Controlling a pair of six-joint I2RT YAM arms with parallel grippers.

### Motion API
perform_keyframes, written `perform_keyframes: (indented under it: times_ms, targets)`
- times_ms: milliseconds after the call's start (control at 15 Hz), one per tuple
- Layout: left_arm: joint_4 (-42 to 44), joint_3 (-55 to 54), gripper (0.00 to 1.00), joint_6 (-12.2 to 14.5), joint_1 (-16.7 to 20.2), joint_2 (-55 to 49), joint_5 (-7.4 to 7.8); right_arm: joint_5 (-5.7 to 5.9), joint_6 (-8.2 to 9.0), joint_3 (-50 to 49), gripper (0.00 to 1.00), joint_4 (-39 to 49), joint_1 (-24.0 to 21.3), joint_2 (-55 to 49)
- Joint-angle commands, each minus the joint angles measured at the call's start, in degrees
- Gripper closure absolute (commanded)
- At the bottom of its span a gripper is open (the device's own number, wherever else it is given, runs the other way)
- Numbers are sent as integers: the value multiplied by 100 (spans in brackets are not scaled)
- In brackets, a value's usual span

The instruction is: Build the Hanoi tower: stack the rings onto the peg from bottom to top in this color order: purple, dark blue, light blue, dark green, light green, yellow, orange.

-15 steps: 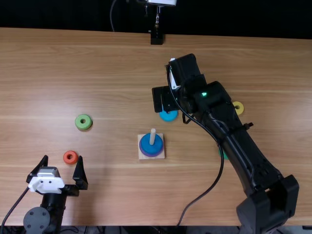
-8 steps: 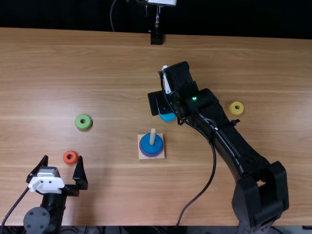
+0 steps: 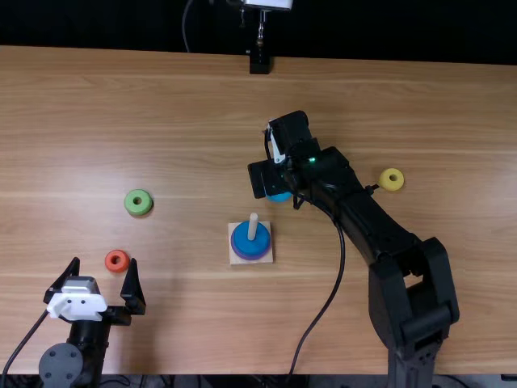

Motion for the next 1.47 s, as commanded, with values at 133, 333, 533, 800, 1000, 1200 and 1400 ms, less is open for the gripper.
perform_keyframes:
  times_ms: [133,333,533,800,1000,1200,1400]
  targets:
    - [-10,-185,0,47,37,-67,89,53,-2,85,0,-9,-52,263]
    - [-10,-185,0,47,37,-67,89,64,-2,200,0,-94,-52,395]
    - [-10,-185,0,47,37,-67,89,64,-2,270,0,-104,-52,430]
    - [-10,-185,0,47,37,-67,89,64,-2,261,0,-115,-52,439]
    - [-10,-185,0,47,37,-67,89,64,-2,270,0,-473,-43,510]
    - [-10,-185,0,47,37,-67,89,64,9,270,0,-473,-26,545]
    - [-10,-185,0,47,37,-67,89,64,19,270,29,-421,-26,545]
